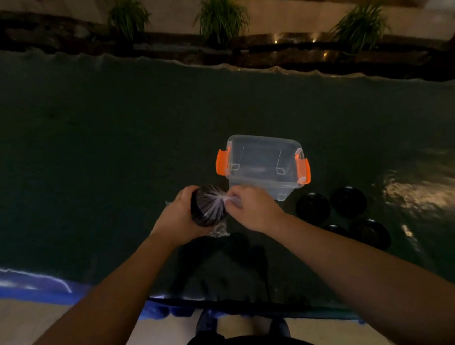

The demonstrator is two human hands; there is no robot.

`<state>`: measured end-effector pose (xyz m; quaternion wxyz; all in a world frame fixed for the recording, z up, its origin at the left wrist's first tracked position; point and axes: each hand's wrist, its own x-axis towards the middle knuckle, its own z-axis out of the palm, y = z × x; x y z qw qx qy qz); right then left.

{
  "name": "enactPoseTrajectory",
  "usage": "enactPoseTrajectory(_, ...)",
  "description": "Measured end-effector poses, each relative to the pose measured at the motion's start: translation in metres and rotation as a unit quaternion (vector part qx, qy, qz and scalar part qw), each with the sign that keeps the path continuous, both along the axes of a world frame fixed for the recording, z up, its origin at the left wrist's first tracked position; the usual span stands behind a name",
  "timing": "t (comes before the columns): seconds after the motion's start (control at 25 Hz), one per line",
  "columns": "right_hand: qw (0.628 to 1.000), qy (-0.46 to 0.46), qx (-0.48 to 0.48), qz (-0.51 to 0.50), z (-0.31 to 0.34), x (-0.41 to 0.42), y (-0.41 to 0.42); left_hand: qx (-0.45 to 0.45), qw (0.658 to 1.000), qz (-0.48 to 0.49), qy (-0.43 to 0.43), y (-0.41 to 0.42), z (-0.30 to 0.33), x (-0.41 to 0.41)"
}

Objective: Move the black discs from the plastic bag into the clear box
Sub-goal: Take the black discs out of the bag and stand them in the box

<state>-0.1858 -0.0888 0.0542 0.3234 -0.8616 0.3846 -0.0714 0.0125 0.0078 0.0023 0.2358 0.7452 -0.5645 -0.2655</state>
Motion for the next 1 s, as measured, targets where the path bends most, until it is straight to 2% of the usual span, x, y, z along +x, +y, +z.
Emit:
enactPoseTrajectory(0.16, 1.0, 0.002, -0.015, 0.02, 0.014, 0.006, 0.003, -0.004, 0.998, 0.034, 0.058, 0.008, -0.005, -0.005)
enactPoseTrajectory(0.4, 1.0, 0.008, -0.013, 0.026, 0.023, 0.018, 0.004, 0.023, 0.995, 0.054, 0.084, 0.014, -0.009, -0.008)
enactPoseTrajectory(0.56, 0.999, -0.013, -0.006, 0.037, 0.029, 0.024, 0.004, -0.051, 0.996, 0.028, 0.071, 0.019, 0.007, 0.002)
enactPoseTrajectory(0.68, 0.998, -0.039, 0.009, 0.04, 0.03, 0.03, 0.003, -0.103, 0.994, -0.019, 0.031, 0.014, 0.026, 0.009)
enactPoseTrajectory(0.84, 0.995, -0.088, 0.048, 0.018, 0.028, 0.035, 0.001, -0.104, 0.992, -0.065, -0.005, 0.002, 0.042, 0.008)
enactPoseTrajectory(1.0, 0.99, -0.106, 0.092, -0.027, 0.019, 0.037, 0.001, -0.087, 0.995, -0.036, -0.022, -0.002, 0.04, 0.008)
